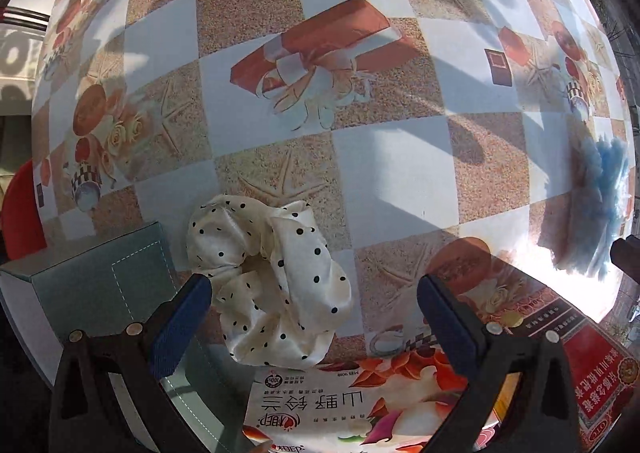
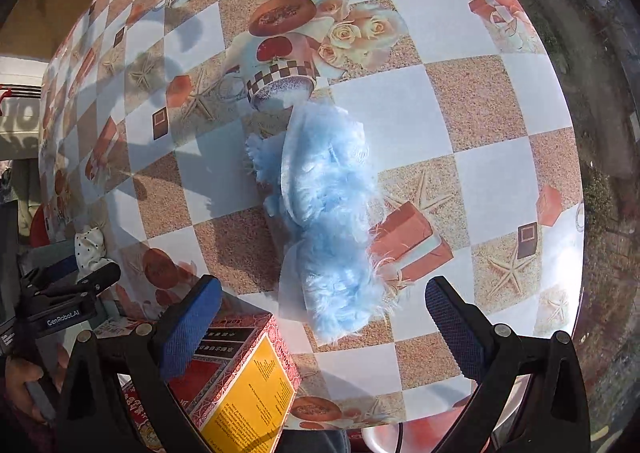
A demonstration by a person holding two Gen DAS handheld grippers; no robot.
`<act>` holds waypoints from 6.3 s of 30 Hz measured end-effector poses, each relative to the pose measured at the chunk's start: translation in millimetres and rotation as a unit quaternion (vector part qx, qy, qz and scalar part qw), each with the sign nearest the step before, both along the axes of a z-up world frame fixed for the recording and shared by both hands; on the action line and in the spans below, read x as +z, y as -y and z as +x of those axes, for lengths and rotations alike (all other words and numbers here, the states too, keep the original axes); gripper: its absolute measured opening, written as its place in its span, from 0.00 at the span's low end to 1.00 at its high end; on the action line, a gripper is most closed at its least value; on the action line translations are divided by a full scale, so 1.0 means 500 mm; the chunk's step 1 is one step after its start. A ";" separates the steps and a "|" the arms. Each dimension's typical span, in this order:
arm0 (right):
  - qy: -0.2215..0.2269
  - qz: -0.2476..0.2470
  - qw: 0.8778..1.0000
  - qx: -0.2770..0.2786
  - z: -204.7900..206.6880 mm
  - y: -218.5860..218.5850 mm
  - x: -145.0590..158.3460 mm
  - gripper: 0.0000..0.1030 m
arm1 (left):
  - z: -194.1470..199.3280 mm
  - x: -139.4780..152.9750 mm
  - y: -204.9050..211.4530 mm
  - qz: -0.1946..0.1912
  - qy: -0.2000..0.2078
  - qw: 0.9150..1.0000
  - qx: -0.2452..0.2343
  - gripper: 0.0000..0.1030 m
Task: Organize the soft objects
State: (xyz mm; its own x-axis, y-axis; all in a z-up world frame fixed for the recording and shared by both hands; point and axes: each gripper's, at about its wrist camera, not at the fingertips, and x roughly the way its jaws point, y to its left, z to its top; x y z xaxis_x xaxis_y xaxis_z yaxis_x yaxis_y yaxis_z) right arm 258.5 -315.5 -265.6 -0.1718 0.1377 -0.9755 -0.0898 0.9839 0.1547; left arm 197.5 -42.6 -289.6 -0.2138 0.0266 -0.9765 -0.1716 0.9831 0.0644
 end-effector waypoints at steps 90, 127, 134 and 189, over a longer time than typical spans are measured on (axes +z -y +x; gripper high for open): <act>0.113 0.156 0.977 0.093 -0.359 -0.347 0.317 0.31 | -0.383 0.380 -0.070 0.014 0.244 0.968 -0.063 0.18; 0.088 0.155 0.970 0.166 -0.429 -0.489 0.299 0.31 | -0.473 0.381 -0.166 0.023 0.243 0.970 -0.016 0.18; 0.088 0.154 0.969 0.170 -0.427 -0.500 0.300 0.31 | -0.478 0.379 -0.184 0.022 0.243 0.970 0.000 0.18; 0.123 0.102 0.956 0.244 -0.447 -0.608 0.312 1.00 | -0.514 0.367 -0.279 0.046 0.249 0.964 0.079 1.00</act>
State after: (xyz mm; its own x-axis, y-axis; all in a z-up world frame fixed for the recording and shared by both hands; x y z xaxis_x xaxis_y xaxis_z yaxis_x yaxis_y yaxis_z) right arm 35.1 -11.6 -109.5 -0.0320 0.2908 -0.9562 -0.5898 0.7669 0.2530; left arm -59.4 96.8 -106.1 0.2726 0.1232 -0.9542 -0.3499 0.9365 0.0209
